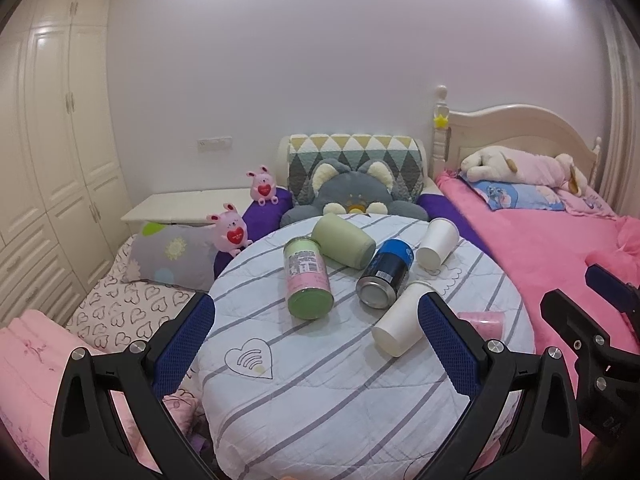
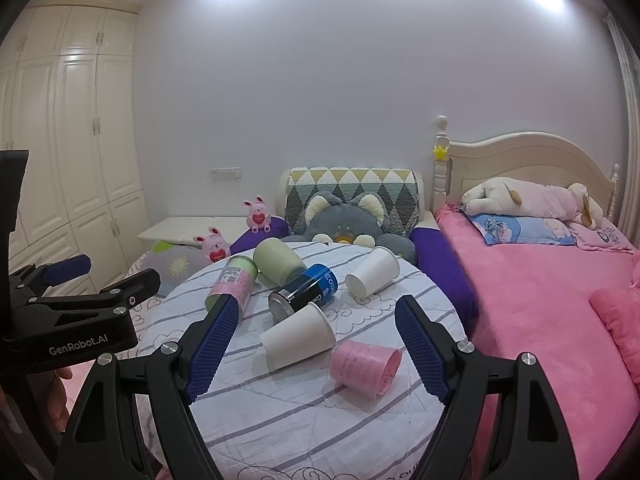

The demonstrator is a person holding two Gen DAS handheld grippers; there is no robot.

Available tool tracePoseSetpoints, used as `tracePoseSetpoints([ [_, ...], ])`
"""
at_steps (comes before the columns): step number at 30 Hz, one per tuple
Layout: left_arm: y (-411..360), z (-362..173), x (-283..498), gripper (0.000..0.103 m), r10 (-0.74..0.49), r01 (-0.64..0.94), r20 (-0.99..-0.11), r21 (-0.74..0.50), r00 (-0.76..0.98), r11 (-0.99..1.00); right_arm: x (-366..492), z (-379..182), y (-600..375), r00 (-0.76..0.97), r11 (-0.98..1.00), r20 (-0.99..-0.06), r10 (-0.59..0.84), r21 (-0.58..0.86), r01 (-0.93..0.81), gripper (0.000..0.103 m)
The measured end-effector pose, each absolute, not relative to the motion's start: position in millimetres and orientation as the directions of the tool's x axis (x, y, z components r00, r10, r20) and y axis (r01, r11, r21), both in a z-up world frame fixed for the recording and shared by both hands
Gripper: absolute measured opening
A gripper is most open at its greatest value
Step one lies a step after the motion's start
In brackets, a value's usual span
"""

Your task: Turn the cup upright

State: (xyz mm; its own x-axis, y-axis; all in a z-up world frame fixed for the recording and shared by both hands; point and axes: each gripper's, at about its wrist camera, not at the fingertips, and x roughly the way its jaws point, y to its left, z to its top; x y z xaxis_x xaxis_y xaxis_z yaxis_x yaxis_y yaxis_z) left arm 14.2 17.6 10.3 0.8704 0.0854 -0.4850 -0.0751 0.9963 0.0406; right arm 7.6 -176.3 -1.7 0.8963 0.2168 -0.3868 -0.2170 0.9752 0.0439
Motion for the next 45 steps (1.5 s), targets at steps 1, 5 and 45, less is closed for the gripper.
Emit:
tracePoseSetpoints([
  [1,17,10,15,0.103,0.085,-0.074,-0.487,0.041,0.869,0.996,9,-1,-175,0.896,0.975,-0.388,0.216,0.045,-0.216,0.082],
  [5,14,10,20,0.103,0.081,-0.069,-0.493,0.043,0.866,0.997,14,-4,-176,0.895,0.976,-0.392,0.215,0.050,-0.213,0.082],
  [45,1,0,35,0.103,0.041,-0.025,-0.530,0.037,0.847,0.999,37,-21,-183,0.878,0.976,-0.427,0.217,0.074,-0.205,0.082],
])
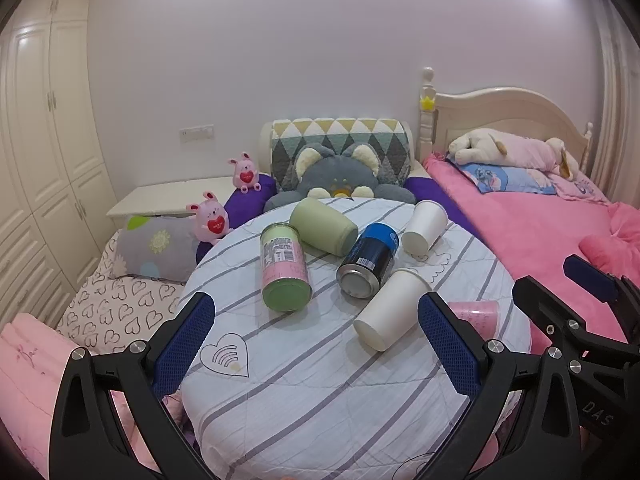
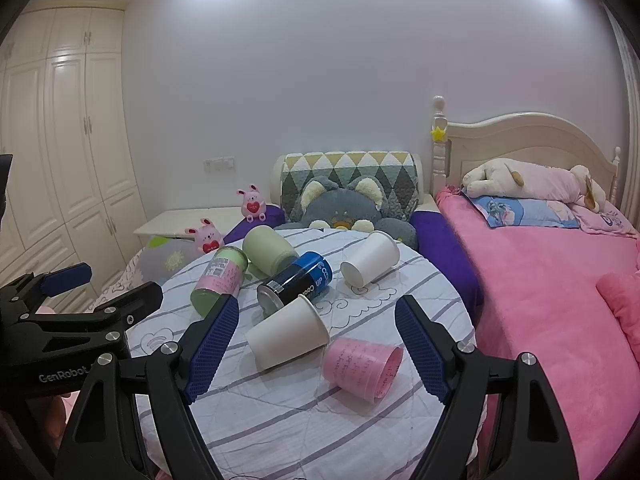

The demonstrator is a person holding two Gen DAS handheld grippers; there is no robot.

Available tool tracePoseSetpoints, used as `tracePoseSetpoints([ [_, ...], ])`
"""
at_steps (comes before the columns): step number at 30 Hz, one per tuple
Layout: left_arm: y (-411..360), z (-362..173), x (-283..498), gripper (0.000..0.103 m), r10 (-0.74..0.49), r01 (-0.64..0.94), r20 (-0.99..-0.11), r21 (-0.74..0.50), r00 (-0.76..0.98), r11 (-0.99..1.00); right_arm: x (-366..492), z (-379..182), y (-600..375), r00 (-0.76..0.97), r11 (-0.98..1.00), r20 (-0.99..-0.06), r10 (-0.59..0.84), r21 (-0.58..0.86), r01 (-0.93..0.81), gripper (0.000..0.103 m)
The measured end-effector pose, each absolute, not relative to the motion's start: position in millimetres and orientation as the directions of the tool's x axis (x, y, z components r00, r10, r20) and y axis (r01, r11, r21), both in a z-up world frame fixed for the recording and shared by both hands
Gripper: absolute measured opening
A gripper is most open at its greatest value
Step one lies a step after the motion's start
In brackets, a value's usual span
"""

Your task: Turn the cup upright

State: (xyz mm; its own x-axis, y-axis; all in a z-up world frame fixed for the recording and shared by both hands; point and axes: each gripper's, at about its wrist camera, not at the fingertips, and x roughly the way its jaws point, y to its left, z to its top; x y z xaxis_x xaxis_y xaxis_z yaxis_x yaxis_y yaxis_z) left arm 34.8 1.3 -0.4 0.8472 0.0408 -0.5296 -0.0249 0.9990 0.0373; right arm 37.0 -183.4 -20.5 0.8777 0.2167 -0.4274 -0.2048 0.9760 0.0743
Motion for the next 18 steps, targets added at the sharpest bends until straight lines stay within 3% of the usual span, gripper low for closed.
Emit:
tracePoseSetpoints([
  [18,6,-13,40,0.103,0.043,-0.023,-0.563,0.043,0.825,0.999,52,-31,-180,0.865,0.980,-0.461,0.199,0.069,-0.189,0.082],
])
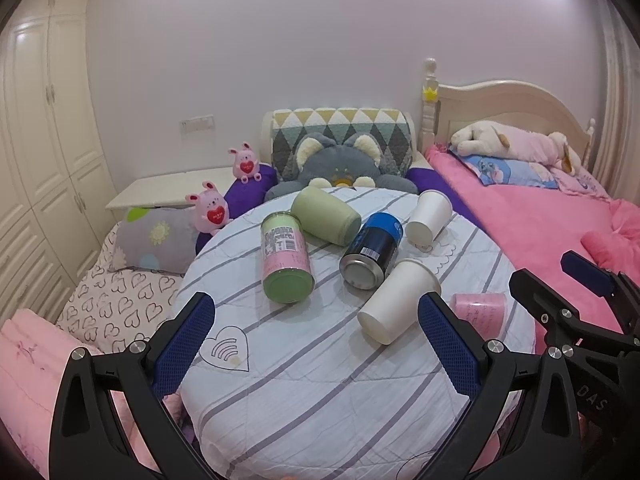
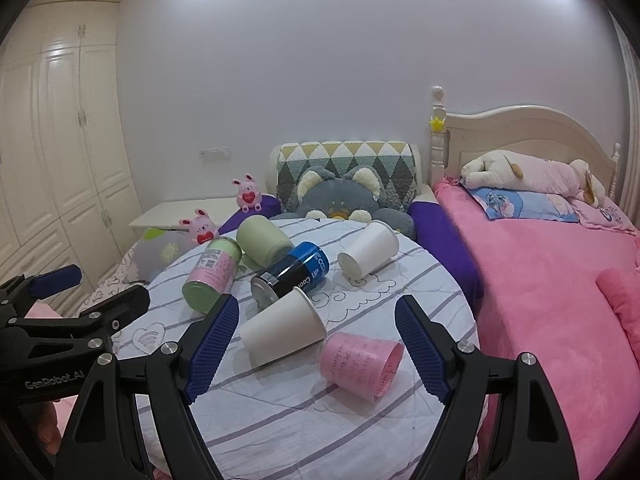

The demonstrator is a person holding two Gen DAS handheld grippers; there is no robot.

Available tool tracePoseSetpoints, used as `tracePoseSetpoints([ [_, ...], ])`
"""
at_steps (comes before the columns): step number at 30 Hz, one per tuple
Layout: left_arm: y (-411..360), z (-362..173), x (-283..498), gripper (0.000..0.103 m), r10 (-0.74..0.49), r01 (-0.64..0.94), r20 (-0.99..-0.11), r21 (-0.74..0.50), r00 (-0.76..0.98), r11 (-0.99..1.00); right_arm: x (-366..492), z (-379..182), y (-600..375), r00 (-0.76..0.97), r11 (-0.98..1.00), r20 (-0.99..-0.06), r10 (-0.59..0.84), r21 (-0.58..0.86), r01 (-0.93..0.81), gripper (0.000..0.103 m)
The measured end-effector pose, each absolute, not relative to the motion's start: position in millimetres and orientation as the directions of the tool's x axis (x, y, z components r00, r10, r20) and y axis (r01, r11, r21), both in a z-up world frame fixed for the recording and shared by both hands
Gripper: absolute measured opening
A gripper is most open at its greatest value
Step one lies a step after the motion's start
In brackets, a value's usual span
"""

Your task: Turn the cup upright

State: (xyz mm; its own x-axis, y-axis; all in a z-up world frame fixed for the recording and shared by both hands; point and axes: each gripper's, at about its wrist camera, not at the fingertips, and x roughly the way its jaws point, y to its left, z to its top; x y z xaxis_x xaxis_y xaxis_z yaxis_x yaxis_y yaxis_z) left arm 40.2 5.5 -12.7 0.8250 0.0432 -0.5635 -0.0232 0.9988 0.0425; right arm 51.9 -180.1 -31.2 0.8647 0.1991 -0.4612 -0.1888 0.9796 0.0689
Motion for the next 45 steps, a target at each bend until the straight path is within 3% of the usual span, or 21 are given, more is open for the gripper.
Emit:
tracePoseSetpoints([
  [21,-38,-9,131,0.103,0.029,0.045,-0.624,0.103,0.781,0.994,113,-33,-225,0.845,0.989,-0.522,0.117,0.136,-0.053,0.082],
  [37,-50,-35,245,0.103,0.084,0.041,-0.699,0.160,0.710,0.986,241,-85,-252,0.647,0.881,-0.686,0.332,0.470,0.047,0.082],
  [45,-40,-50,284,0.103,0.097,0.013,-0.727,0.145,0.679,0.989,297,-118,-247,0.539,0.841,-0.769,0.344,0.508,0.188,0.082],
])
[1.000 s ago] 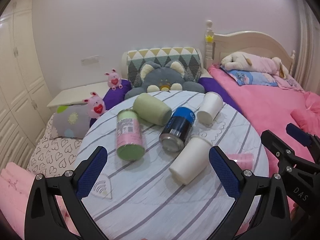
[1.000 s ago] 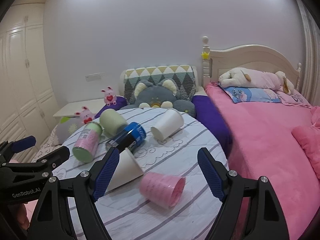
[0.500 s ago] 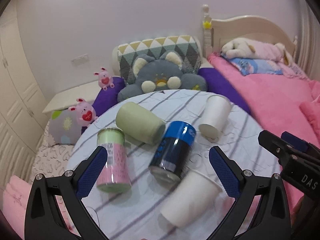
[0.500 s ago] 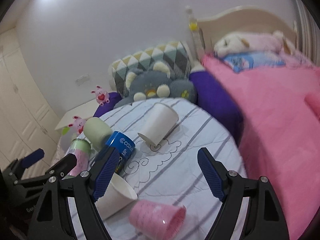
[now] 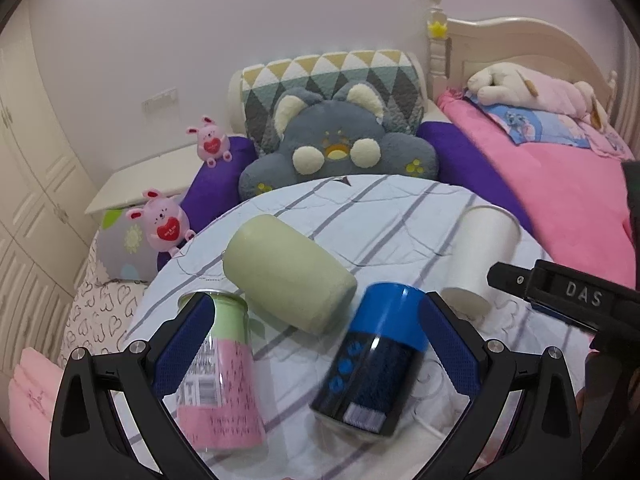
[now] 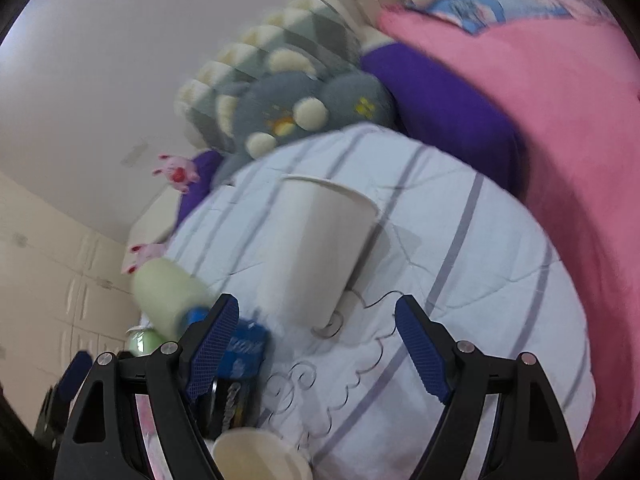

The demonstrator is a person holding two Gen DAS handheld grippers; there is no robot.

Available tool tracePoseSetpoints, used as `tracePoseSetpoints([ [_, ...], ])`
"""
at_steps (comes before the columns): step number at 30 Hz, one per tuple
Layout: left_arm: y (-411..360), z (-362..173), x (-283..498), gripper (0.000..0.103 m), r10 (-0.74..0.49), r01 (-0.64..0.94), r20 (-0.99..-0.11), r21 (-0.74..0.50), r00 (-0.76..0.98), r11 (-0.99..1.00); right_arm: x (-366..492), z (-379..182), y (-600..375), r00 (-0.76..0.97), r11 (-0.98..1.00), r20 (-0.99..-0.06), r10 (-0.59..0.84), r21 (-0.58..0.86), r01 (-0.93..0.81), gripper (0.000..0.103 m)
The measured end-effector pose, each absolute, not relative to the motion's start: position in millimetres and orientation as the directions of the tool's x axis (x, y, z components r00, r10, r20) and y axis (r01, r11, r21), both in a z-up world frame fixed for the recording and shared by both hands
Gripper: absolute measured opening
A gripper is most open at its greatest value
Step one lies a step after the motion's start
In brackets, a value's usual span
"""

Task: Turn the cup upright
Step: 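Reach the right gripper down and grasp the white paper cup lying sideways, then lift the white paper cup with the right gripper and rotate it upright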

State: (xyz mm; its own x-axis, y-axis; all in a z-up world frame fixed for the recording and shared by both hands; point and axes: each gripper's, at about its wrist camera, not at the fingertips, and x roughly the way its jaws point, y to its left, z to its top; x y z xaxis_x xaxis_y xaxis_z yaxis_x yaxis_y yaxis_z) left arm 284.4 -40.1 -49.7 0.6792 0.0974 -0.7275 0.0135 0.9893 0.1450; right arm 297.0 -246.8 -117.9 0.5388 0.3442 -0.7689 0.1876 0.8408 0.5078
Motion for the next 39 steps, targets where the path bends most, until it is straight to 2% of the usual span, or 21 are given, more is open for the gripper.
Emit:
tracePoseSetpoints([
  [6,-36,-59,301,0.103,0.095,0.013,-0.740,0.139,0.666,0.990,317,-140,-251,0.499,0.786,-0.777,0.384,0.559,0.264,0.082],
  [13,-30,-70,311,0.103,0.096,0.005,-0.760,0.129,0.643,0.992,336,-147,-236,0.476,0.778,-0.769,0.427,0.580,0.239,0.082],
  [17,-26,-74,314,0.103,0.099,-0.007,-0.769,0.122,0.631,0.993,342,-145,-227,0.503,0.795,-0.744,0.441,0.583,0.166,0.082],
  [19,-24,-76,314,0.103,0.102,-0.011,-0.775,0.122,0.624,0.993,344,-146,-224,0.503,0.796,-0.735,0.454,0.588,0.140,0.077],
  [21,-23,-76,313,0.103,0.101,-0.012,-0.775,0.120,0.624,0.993,345,-147,-221,0.496,0.800,-0.736,0.461,0.586,0.126,0.066],
  [32,-20,-63,295,0.103,0.100,-0.020,-0.760,0.114,0.642,0.993,331,-122,-218,0.544,0.851,-0.729,0.416,0.522,0.050,0.064],
  [39,-15,-47,270,0.103,0.089,-0.024,-0.747,0.098,0.659,0.995,308,-114,-221,0.552,0.843,-0.711,0.437,0.538,0.025,0.063],
])
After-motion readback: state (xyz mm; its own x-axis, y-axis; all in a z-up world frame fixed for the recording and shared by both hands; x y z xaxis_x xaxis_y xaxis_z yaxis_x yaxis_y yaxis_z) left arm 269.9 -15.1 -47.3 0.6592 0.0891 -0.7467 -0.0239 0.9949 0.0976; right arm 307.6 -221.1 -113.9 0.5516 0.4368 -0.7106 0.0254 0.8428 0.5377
